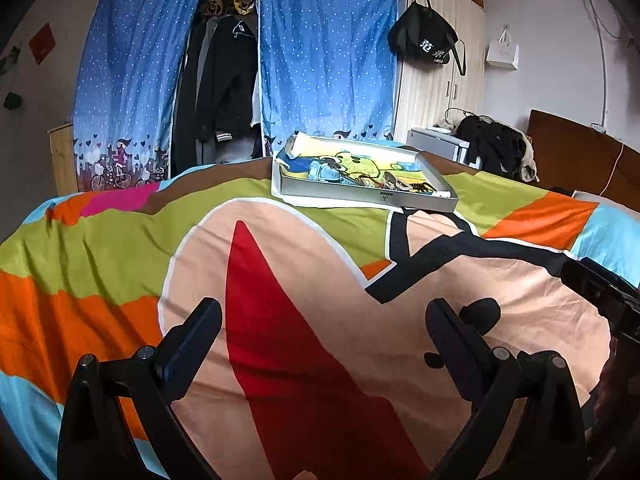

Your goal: Organize jewelry

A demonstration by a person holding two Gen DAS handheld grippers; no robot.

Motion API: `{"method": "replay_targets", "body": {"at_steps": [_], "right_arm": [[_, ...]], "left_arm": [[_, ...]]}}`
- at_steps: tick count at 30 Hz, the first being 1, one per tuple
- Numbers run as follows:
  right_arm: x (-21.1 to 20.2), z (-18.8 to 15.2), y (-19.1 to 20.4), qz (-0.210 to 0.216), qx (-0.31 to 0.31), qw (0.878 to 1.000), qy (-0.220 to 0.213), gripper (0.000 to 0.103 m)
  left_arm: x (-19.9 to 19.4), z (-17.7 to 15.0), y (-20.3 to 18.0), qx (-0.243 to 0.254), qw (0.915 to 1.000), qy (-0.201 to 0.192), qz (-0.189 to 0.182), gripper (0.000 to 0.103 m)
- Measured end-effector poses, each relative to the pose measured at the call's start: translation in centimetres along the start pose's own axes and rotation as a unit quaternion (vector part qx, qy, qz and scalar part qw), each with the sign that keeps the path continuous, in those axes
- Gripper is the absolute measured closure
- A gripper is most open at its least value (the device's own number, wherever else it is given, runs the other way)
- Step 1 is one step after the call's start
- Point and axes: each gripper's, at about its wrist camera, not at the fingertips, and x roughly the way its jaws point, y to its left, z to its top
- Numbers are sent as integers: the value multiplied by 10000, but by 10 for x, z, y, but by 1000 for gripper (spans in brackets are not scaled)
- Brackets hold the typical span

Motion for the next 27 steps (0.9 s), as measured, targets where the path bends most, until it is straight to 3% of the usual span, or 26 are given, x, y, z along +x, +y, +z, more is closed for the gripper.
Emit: {"method": "replay_targets", "body": {"at_steps": [27], "right_arm": [[0,-2,-4,-1,45,10000,36,0]], "left_arm": [[-1,-3,-1,21,10000,11,-42,3]]}}
